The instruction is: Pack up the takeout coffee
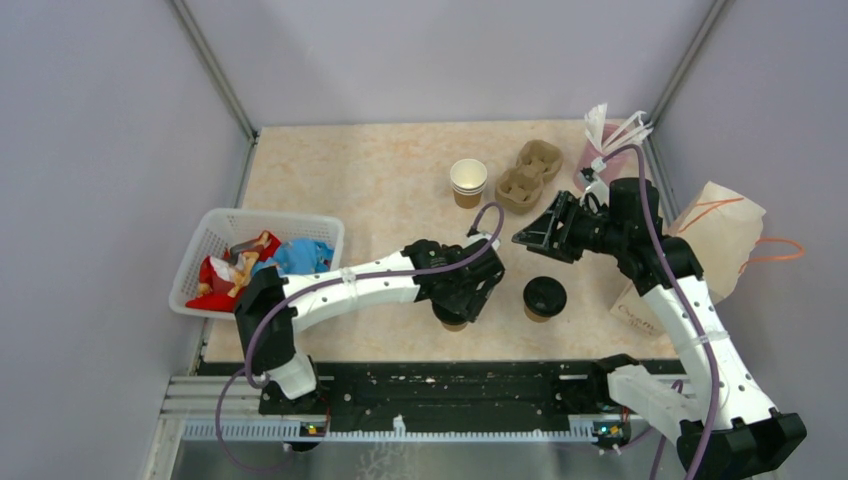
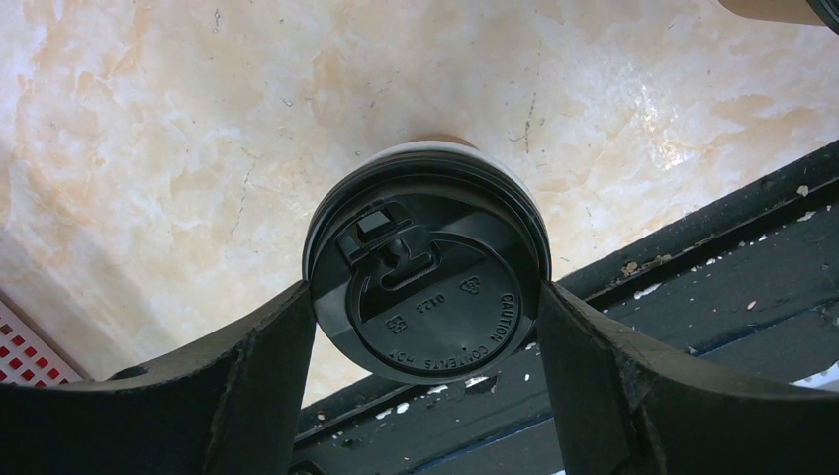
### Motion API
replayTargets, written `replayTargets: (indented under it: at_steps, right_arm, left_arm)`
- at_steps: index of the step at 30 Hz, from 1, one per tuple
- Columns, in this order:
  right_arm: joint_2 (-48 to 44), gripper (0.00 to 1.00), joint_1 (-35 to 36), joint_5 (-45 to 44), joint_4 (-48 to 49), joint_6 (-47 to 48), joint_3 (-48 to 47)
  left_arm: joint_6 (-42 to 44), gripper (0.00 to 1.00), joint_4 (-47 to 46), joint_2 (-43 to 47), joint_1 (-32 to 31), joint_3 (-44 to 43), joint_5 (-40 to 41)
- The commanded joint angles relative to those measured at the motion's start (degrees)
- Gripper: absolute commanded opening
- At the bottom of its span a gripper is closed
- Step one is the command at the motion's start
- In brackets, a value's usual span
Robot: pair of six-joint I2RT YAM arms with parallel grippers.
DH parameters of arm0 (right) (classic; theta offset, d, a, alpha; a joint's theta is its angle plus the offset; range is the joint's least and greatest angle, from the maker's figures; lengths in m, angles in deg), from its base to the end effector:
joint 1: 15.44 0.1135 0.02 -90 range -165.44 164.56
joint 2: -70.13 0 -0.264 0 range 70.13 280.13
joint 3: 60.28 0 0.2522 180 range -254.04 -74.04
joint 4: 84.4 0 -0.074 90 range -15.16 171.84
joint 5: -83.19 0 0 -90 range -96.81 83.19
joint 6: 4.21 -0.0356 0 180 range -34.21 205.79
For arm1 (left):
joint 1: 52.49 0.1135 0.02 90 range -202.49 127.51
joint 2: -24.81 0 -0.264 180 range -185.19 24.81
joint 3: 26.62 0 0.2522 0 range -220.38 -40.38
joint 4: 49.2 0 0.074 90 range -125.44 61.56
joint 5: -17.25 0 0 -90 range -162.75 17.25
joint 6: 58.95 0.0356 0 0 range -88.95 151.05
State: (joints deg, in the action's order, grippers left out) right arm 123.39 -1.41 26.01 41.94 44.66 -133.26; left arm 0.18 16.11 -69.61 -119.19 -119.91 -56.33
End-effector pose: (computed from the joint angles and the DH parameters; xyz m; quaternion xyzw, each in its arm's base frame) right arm 0.1755 0.0637 0.3521 0.0693 0.8543 0.4297 0.2841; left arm 0.1420 -0.3044 0.2726 0.2703 0.9309 -0.0599 0.2383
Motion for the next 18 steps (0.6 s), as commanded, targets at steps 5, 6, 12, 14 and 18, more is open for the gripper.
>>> replayTargets:
  at_steps: [5, 6, 12, 14, 18]
  right_arm:
    - [-0.87, 0.54, -0.04, 0.92, 2.11, 0.32, 0.48]
    - [-0.87, 0.54, -0.05, 0.93, 2.10, 0.32, 0.43]
    - [-0.95, 0.54, -0.02, 1.10, 2.15, 0.46, 0.69]
    - [-0.96, 0.54, -0.07, 1.24, 2.13, 0.52, 0.82]
    - [-1.05, 0.54, -0.05, 1.20, 1.57, 1.29, 0.97]
  left_arm:
    - [0.69, 0.83, -0.52, -1.34, -0.19, -2.26, 0.78]
    - [0.83, 0.83, -0.63, -1.38, -0.19, -2.17, 0.72]
    - [0.83, 0.85, -0.02, -2.75, -0.19, -2.62, 0.96]
    - [0.73, 0.87, 0.34, -3.01, -0.19, -2.79, 1.17]
    - [-0.02, 0.97, 2.15, -3.10, -0.19, -4.17, 1.22]
